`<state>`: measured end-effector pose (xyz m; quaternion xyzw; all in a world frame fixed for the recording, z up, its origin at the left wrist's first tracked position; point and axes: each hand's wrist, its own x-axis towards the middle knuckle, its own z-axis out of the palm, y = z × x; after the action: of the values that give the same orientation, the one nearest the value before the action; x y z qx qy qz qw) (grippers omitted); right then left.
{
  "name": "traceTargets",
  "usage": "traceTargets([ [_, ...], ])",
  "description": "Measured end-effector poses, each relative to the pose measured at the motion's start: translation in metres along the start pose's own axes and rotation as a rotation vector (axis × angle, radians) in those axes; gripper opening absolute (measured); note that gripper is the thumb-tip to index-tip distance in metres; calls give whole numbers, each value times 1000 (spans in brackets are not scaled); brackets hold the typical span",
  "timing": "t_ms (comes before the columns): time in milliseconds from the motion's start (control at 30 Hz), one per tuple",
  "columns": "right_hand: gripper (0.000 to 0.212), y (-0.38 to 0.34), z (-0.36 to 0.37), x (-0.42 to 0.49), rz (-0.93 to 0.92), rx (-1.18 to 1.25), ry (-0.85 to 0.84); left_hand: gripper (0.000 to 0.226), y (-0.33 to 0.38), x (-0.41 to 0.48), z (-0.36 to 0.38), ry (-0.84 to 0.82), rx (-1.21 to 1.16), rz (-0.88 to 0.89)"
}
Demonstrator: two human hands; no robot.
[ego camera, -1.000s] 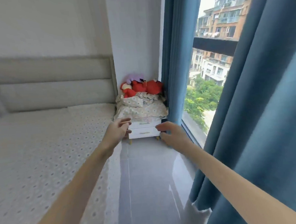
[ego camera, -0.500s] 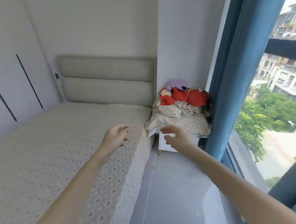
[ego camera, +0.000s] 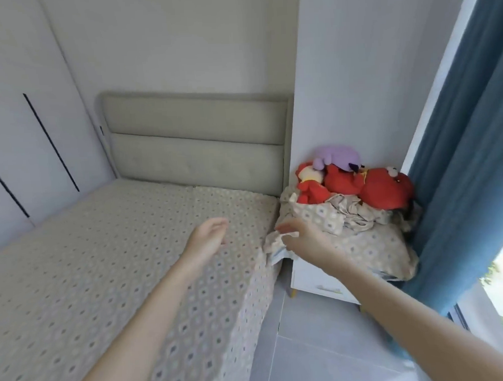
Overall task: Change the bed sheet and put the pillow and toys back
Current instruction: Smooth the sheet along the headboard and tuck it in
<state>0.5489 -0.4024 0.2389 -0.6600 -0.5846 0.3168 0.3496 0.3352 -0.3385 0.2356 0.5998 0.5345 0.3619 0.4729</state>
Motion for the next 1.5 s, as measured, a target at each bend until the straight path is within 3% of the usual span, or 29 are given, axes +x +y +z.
traceTargets([
  [367,36,69,-36,293,-48,-11,-85,15,3,269,51,64,-22,-75],
  [600,32,98,-66,476,25,83,-133,14,17,432,76,99,15,-164],
  [767,31,137,-59,541,68,63,-201,17,6,510,93,84,67,-209],
  [1167,31,271,-13,746,269,-30,-178,28,-83,763,164,-47,177,-344],
  [1500,35,369,65,828,331,-20,-152,29,-212,863,180,-113,245,-389],
])
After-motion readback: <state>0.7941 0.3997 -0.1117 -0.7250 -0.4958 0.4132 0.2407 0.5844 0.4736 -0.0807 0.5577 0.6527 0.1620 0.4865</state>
